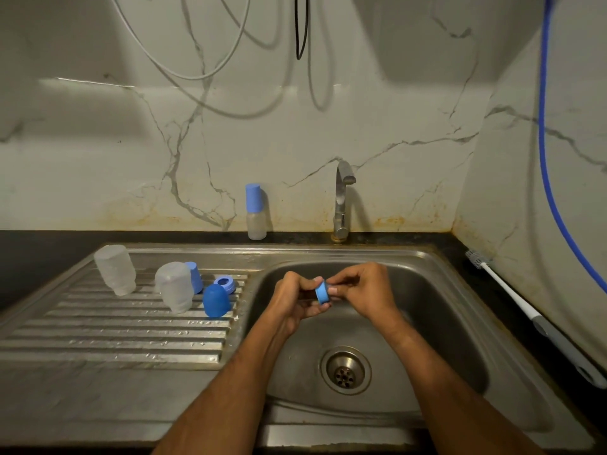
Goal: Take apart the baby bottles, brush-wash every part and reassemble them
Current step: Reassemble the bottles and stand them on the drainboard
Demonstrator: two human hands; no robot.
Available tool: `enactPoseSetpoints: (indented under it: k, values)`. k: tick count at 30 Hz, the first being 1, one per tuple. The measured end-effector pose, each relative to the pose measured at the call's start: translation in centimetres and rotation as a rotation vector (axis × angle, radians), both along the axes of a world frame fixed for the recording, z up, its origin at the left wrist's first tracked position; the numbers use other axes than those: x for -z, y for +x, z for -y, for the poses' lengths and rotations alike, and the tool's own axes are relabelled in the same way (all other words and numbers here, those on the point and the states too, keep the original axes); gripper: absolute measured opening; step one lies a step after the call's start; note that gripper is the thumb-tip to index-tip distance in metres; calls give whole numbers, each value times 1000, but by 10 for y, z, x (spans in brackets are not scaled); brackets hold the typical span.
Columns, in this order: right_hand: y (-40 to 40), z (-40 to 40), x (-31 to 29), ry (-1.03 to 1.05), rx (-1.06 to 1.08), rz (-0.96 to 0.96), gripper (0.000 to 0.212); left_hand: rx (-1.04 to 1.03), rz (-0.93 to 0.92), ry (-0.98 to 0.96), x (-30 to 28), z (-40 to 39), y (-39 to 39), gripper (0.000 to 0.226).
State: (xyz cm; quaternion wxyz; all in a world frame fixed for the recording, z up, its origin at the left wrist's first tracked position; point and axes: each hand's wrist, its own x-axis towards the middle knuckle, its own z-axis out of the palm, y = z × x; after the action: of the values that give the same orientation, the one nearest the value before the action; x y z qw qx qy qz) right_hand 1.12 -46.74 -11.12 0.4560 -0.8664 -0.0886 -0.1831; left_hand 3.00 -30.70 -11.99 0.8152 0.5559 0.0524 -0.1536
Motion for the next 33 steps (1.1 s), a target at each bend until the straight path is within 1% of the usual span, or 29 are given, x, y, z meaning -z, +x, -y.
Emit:
enactPoseSetpoints:
  k: [3,7,12,14,17,20,23,29,31,33]
  values:
    - [1,0,3,-5,2,-18,20,20,2,11,-1,-3,-2,31]
    - [1,2,8,41,-57,-100,25,28,57,76,2,-4,-5,29]
    - [3,-3,12,20,-112,-134,54,4,87,112,6,-6,-6,31]
    - [2,-7,16,-30,-114,-125,59,-7,95,146,8,-6,-9,31]
    - [-3,-11,22,-91,-102,-115,54,-11,89,170,13,-6,-13,29]
    - [-9,-14,20,-84,-71,-120,46,15,93,214,11,-6,-18,26]
    - [-14,-17,11,-76,-54,-122,42,29,109,232,2,-8,-21,24]
    - [-21,-28,-18,-89,-50,-66,39,-41,249,248,-24,-23,-25,22]
    - [-21,-35,-27,-111,-53,-47,41,-71,264,321,-35,-34,-26,19]
    - [-22,-43,-32,-140,-52,-36,42,-112,327,394,-39,-44,-25,14]
